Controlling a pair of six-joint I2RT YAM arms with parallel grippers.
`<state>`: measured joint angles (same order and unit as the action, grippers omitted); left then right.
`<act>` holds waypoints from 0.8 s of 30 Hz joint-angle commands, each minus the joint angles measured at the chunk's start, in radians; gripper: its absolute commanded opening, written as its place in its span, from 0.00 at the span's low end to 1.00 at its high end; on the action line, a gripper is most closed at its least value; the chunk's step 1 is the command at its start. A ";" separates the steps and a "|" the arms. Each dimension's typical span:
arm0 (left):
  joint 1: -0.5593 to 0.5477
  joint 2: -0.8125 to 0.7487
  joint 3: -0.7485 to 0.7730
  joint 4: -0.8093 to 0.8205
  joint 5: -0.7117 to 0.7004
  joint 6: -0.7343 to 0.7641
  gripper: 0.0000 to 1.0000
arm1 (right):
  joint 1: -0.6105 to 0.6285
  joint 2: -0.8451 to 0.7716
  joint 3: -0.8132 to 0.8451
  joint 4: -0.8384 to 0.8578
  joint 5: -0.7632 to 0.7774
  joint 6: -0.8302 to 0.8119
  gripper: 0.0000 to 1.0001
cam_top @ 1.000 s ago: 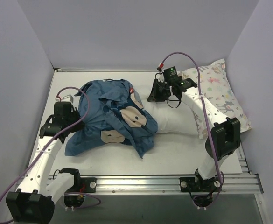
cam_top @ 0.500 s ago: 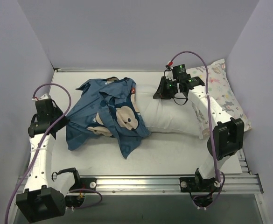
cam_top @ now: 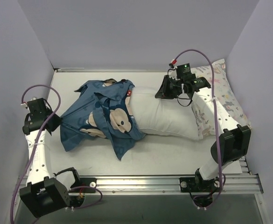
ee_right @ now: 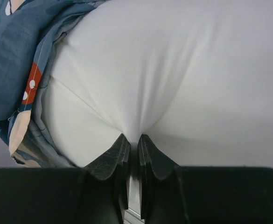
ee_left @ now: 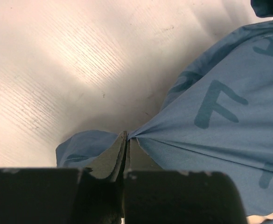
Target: Remove the pillowcase from the pillow
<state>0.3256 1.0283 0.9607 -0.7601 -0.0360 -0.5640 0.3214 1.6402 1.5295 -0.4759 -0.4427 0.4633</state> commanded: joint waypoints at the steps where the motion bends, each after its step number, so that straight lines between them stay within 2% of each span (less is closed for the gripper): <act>1: 0.090 0.019 0.055 0.050 -0.234 0.006 0.00 | -0.084 -0.125 0.066 0.025 0.182 -0.017 0.00; 4: 0.095 0.029 0.059 0.065 -0.205 -0.008 0.00 | -0.088 -0.115 0.089 0.011 0.167 -0.015 0.00; 7: 0.092 0.030 0.038 0.110 -0.107 0.001 0.00 | -0.064 -0.111 0.086 0.003 0.141 -0.049 0.00; 10: 0.087 0.024 -0.013 0.145 -0.038 0.016 0.00 | 0.024 -0.102 0.066 -0.033 0.183 -0.126 0.00; 13: 0.069 0.026 -0.065 0.173 0.001 0.024 0.00 | 0.166 -0.141 0.014 -0.036 0.266 -0.190 0.33; 14: 0.061 0.026 -0.074 0.185 0.004 0.024 0.00 | 0.203 -0.170 -0.017 -0.029 0.319 -0.202 0.57; 15: 0.047 0.024 -0.085 0.189 0.004 0.027 0.00 | 0.241 -0.186 -0.038 -0.018 0.341 -0.216 0.66; 16: 0.043 0.026 -0.102 0.192 0.004 0.027 0.00 | 0.333 -0.201 -0.060 -0.006 0.384 -0.232 0.74; 17: 0.036 0.026 -0.106 0.200 0.005 0.027 0.00 | 0.373 -0.223 -0.090 0.015 0.472 -0.262 0.89; 19: 0.015 0.030 -0.120 0.212 0.011 0.027 0.00 | 0.473 -0.212 -0.110 0.043 0.539 -0.293 1.00; 24: -0.034 0.036 -0.120 0.228 0.015 0.013 0.00 | 0.530 -0.102 -0.176 0.100 0.515 -0.296 1.00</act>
<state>0.3168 1.0664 0.8341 -0.6109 -0.0437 -0.5533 0.8528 1.4837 1.3926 -0.4339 -0.0048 0.2050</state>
